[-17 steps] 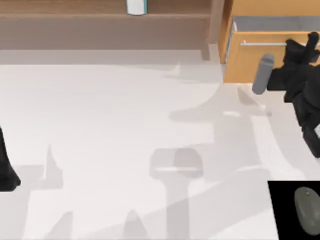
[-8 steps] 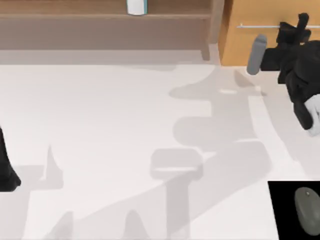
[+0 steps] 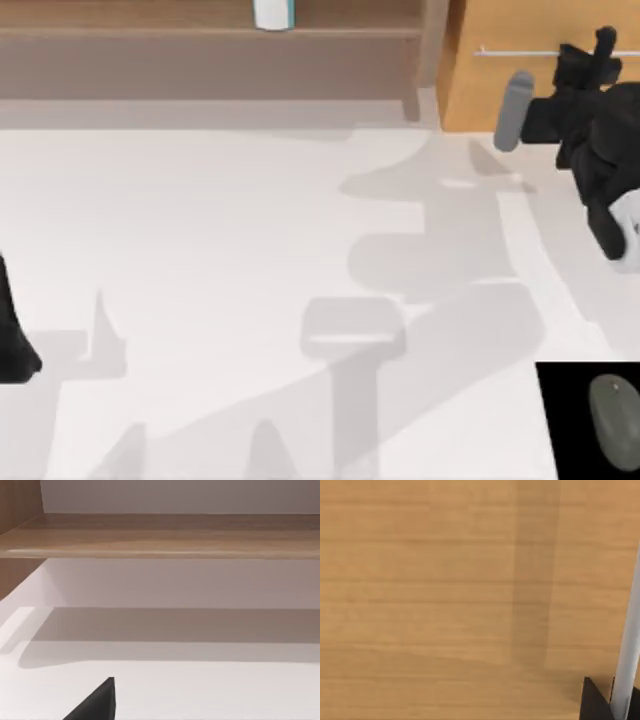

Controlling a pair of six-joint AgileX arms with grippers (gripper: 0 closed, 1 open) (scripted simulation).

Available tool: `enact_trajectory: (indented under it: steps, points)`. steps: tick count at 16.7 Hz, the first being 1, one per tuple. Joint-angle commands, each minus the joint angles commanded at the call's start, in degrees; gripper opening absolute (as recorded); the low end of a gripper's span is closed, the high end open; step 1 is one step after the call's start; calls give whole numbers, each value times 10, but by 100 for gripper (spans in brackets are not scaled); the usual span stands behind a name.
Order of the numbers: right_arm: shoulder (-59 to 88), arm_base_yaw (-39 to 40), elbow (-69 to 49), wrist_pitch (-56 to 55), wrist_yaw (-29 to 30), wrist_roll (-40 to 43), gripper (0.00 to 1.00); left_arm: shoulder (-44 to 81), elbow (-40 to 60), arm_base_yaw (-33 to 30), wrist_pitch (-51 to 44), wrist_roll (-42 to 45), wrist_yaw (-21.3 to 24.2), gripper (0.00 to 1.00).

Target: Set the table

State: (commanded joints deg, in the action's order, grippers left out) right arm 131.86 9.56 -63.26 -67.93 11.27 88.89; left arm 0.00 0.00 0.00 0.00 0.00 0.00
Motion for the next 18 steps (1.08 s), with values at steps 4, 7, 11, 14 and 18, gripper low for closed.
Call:
enact_trajectory:
  steps: [4,7,11,14,18]
  points:
    - [0,0,0,0,0,0,60,0,0,0,0,0,0,100]
    - [0,0,0,0,0,0,83,0,0,0,0,0,0,100]
    - [0,0,0,0,0,0,100,0,0,0,0,0,0,100]
    - [0,0,0,0,0,0,100,0,0,0,0,0,0,100]
    - [5,5,21,6,1,-5,100,0,0,0,0,0,0,100]
